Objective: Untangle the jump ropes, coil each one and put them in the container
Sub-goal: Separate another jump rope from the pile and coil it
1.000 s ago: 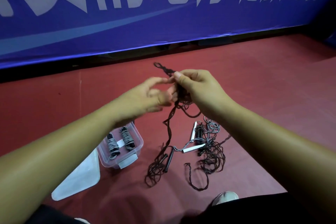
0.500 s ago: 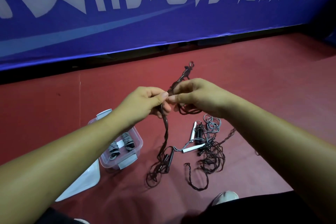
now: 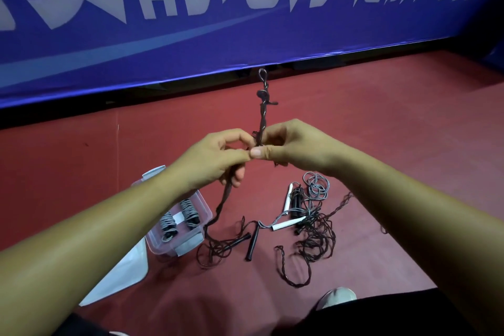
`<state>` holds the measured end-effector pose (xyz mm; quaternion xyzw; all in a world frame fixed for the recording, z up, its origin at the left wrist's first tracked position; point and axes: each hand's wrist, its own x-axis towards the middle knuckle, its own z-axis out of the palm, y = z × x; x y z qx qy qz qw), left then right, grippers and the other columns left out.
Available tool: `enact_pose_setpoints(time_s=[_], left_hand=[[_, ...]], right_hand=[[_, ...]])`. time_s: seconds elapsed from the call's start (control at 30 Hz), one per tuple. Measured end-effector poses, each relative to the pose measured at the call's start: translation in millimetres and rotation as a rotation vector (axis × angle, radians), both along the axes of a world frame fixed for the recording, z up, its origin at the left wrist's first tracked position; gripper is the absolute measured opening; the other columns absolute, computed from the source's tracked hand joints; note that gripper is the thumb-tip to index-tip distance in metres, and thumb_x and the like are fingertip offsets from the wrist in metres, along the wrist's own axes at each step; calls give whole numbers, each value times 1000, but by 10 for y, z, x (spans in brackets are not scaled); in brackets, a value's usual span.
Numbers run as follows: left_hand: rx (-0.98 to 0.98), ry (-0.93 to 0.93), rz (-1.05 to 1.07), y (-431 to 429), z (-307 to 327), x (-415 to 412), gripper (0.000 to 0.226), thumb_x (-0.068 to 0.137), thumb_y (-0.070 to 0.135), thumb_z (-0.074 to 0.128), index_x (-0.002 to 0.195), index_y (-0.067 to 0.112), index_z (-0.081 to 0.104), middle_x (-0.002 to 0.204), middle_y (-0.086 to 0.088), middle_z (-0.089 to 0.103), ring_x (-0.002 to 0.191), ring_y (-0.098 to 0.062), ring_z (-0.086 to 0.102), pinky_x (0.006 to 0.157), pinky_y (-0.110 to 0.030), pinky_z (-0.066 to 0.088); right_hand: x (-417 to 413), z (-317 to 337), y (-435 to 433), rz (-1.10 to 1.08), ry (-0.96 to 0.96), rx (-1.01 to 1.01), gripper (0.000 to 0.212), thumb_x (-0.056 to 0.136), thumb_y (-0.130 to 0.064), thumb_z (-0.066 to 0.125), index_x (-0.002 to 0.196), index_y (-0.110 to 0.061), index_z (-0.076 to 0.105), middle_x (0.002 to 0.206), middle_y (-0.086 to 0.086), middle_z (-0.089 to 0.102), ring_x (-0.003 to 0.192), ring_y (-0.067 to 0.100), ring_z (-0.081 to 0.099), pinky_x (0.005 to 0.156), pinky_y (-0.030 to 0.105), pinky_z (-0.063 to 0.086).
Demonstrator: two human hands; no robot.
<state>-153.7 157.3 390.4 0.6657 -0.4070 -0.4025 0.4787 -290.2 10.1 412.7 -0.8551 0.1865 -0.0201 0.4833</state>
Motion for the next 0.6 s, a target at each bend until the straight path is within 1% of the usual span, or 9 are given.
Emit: enact_pose_setpoints(time_s=[0.03,0.1,0.17,0.27,0.33,0.4,0.47,0.53,0.6], left_hand=[[-24,-15,29,-11,2,5,8,95,9,59,94,14,65,54,-1,54,48,-13,49,47,-22,40],[-50,-12,57,-14,9,37,7,96,12,59,92,13,65,52,4,50,47,-11,46,49,-23,41],[-46,-1,52,-7,27,57,7,97,14,59,90,14,61,60,0,60,53,-17,59,51,-24,40],[-37,133,154,-15,-15,93,14,99,8,53,86,14,53,76,-1,71,70,-24,71,50,-22,49],[-46,182,264,-35,-53,144,18,101,5,49,84,11,52,79,-4,68,73,-24,68,49,-21,54],[-36,190,363,-56,-90,216,22,102,3,46,82,8,52,79,-8,59,75,-27,65,49,-22,56],[-17,250,470,-68,-144,311,25,103,2,41,81,8,49,78,-7,53,75,-28,66,47,-23,56],[-25,391,583,-56,-205,432,24,105,3,38,83,10,46,78,-4,48,66,-23,70,44,-21,53],[-19,477,640,-38,-284,568,25,105,6,36,83,12,44,76,-1,46,52,-12,69,41,-17,47]], right_hand=[[14,16,29,2,-25,8,25,91,-30,70,78,-10,68,61,9,55,53,16,42,50,24,32],[24,14,41,-41,-69,50,24,94,-25,68,73,-11,69,55,2,59,47,10,39,45,20,30],[29,-16,24,-100,-91,47,20,93,-23,70,76,-12,74,56,-5,61,51,11,41,48,22,32],[52,-75,-38,-245,-154,103,10,91,-10,70,83,-10,76,65,-1,64,61,11,52,57,23,42],[63,-104,-113,-342,-217,279,16,90,3,63,84,-7,73,74,-1,71,71,10,63,66,17,50],[47,-111,-149,-379,-226,468,22,94,6,56,80,-4,69,76,2,73,74,13,69,70,20,53],[30,-115,-160,-418,-209,558,27,97,6,50,77,-4,64,76,6,71,77,18,68,79,27,52],[9,-121,-200,-510,-203,653,30,99,4,43,75,-4,59,76,8,65,82,23,65,88,32,50],[-5,-119,-259,-598,-251,837,27,102,-1,39,79,-6,53,76,7,57,85,25,68,92,35,48]])
